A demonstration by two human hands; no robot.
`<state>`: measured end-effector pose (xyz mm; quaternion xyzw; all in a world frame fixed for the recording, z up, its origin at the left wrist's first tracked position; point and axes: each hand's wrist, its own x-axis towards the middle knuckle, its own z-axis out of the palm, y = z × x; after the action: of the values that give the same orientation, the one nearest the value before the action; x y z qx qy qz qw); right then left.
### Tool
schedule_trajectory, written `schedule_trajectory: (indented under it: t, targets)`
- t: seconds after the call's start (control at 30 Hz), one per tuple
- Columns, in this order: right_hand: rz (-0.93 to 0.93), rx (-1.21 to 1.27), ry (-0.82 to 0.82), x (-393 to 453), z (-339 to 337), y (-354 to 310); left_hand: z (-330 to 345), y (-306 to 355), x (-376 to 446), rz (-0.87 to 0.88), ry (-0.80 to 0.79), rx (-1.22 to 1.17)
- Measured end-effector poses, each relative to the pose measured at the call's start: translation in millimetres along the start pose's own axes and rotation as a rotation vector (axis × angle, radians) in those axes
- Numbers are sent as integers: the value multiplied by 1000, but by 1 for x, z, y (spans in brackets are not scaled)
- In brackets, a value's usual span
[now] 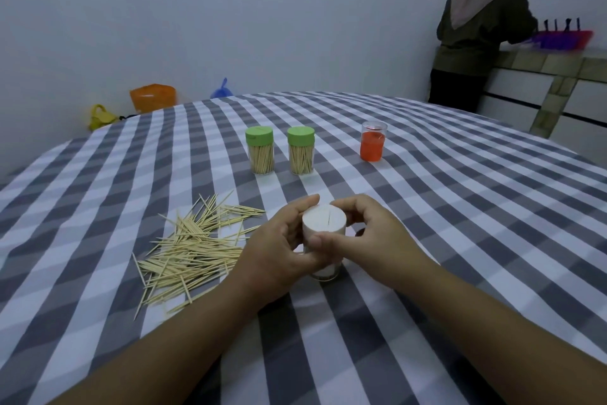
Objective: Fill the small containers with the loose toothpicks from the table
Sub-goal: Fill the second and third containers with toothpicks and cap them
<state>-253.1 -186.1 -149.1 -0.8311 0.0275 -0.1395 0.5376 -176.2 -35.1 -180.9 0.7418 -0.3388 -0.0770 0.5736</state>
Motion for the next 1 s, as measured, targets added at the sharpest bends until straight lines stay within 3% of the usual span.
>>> schedule_trajectory:
  t: [0.1, 0.23, 0.37, 0.53, 0.67, 0.83, 1.0]
  targets:
    - [38, -2, 49, 2, 6, 1, -1, -2, 0, 4, -6, -2]
    - [7, -10, -53, 1, -5, -7, -1, -3, 2, -8, -21, -69]
    - [31, -23, -3, 3, -2, -3, -2, -5, 3, -7, -28, -62]
    - [32, 64, -87, 3, -4, -4, -2, -3, 3, -25, -35, -89]
    - [33, 41, 28, 4, 1, -2, -4, -3, 3, -33, -32, -72]
    - [29, 85, -72, 3, -2, -1, -3, 0, 2, -28, -36, -108]
    - [49, 30, 56, 2, 5, -2, -3, 1, 2, -17, -35, -69]
